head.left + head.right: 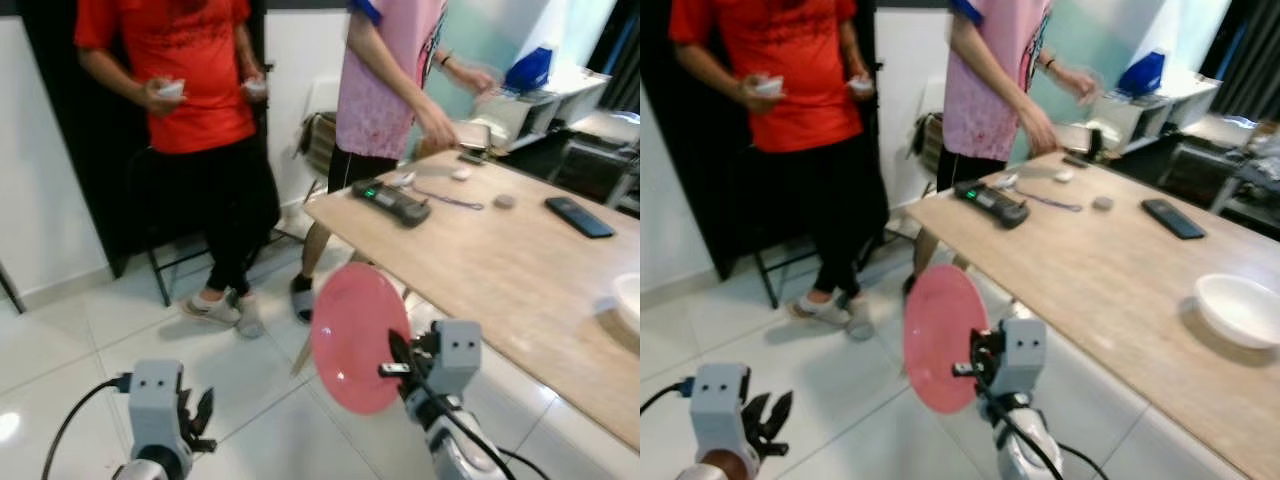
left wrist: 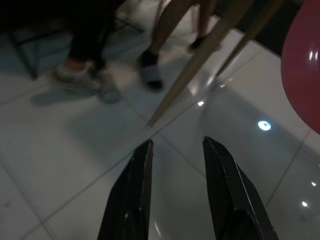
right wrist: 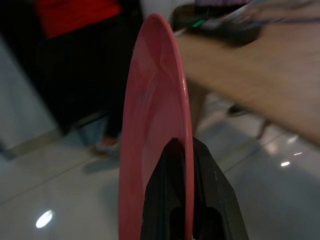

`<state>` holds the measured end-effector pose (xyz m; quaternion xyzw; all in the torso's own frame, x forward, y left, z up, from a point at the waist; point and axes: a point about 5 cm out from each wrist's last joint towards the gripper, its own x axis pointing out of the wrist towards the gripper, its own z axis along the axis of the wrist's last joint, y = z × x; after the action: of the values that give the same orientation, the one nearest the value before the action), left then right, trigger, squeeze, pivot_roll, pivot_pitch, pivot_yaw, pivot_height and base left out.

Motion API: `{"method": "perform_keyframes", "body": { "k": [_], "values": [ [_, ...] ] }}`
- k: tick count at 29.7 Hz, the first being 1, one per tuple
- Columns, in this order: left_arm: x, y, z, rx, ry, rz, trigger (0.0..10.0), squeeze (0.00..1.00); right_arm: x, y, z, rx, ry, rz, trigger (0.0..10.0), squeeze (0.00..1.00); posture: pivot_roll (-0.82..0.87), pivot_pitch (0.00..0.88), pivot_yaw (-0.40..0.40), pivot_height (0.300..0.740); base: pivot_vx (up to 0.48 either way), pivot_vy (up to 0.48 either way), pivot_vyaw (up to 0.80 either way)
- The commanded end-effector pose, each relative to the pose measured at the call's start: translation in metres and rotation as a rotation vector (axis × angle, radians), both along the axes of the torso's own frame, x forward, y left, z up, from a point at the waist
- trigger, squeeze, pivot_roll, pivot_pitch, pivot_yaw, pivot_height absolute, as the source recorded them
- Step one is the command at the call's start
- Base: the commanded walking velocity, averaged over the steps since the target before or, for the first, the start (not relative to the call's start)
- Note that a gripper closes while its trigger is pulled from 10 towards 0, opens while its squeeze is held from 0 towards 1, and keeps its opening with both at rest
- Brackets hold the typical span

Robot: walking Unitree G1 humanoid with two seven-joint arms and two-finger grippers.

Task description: Setting the table

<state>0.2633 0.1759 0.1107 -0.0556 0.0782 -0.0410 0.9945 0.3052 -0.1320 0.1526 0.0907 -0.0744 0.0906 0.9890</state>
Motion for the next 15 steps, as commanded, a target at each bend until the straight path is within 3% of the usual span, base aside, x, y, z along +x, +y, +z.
{"method": "perform_keyframes", "body": {
  "k": [1,15],
  "values": [
    [-0.0032,0.0037,-0.0058,0.012,0.027,0.013,10.0,0.0,-0.0019,0.0032,-0.0043,0.004,0.016,0.008,10.0,0.0,0.06,0.103,0.041,0.74,0.0,0.0,-0.8],
    [-0.0025,0.0044,-0.0057,0.011,0.028,0.016,10.0,0.0,-0.0015,0.0022,-0.0044,0.004,0.018,0.005,10.0,0.0,0.06,0.108,0.041,0.74,0.0,0.0,-0.8]
  ]
}}
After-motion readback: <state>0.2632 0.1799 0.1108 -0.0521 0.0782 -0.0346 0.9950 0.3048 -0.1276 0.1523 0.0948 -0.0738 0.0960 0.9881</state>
